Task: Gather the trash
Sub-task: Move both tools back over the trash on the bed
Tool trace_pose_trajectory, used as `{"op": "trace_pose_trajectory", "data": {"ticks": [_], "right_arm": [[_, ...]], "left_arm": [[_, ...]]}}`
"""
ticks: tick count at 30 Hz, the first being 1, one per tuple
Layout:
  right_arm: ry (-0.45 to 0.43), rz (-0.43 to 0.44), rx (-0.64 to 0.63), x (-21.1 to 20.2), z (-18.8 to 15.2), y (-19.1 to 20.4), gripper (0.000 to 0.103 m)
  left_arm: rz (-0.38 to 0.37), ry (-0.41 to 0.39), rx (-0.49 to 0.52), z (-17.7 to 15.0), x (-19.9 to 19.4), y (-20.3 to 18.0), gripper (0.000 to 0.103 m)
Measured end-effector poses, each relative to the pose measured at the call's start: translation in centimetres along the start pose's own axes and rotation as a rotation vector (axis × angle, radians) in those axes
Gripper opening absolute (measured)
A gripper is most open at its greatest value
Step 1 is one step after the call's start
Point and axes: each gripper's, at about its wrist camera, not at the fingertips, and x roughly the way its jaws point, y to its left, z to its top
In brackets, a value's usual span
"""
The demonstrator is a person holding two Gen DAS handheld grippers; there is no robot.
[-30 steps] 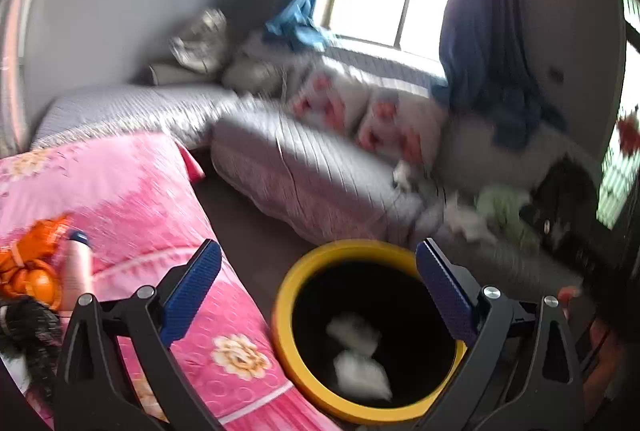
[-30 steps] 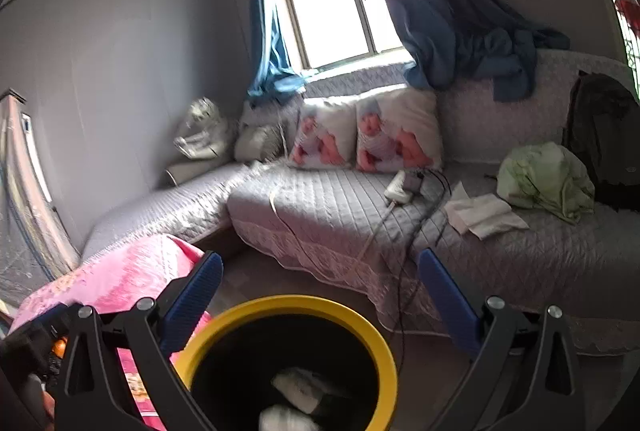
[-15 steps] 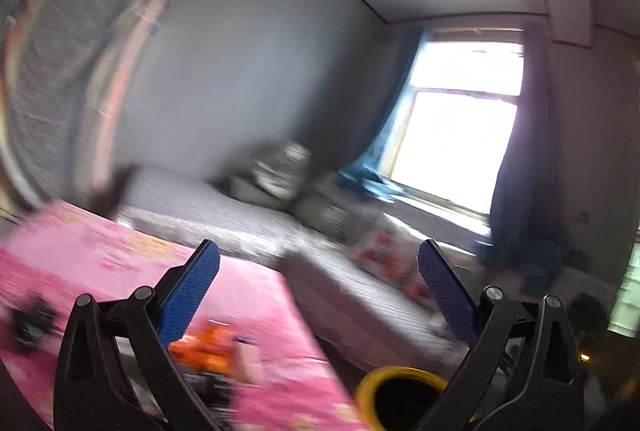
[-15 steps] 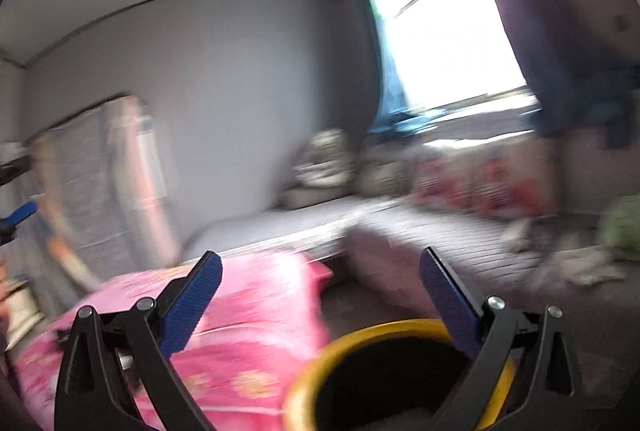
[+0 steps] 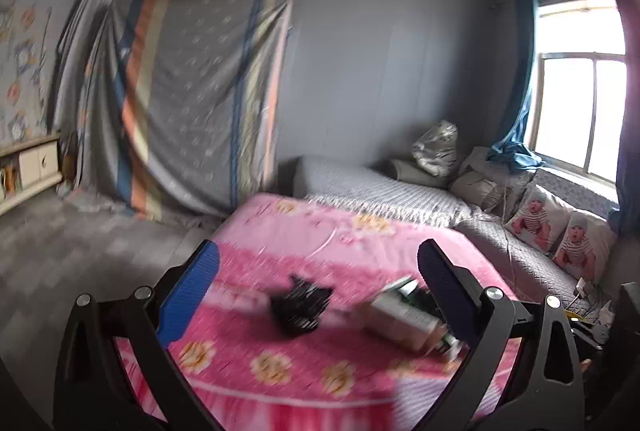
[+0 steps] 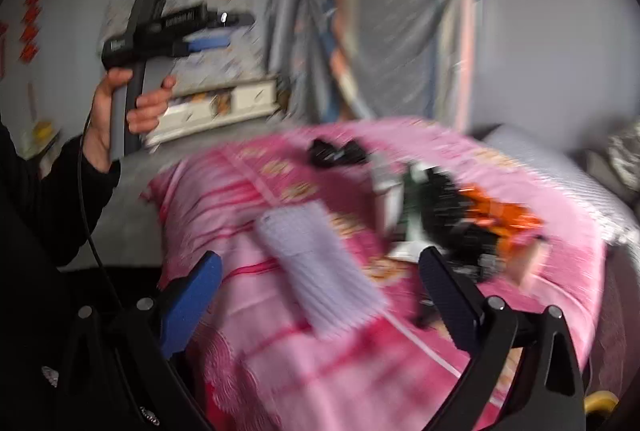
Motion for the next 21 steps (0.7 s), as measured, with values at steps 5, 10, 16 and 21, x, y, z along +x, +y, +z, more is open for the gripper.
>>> {"op": "trace_pose_trajectory", "data": {"ticks": [5,10,16,21], "right_arm": [[0.103,0.058,-0.014,5.2,1.3,0.2,0.090],[0.165,0.073,0.012,8.9,1.1,0.4,0.087],[0.265,0.100,0.042,12.5,0.1,0.4,0.073],[0.280,0.069,0.152,12.9,-0.2,-1.5,0.029]], "left_arm": [[0.002,0.133,-0.071,-2.4,3.6,4.1,0.095],[-0.024,0.221,-0.072,-4.4,7.0,5.2,0.095],[-0.009,0.291,-0.048,-5.4,9.9,4.8,0.095],[0.042,0.365,-0.013,-6.2,12.4,4.8,0.095]]}}
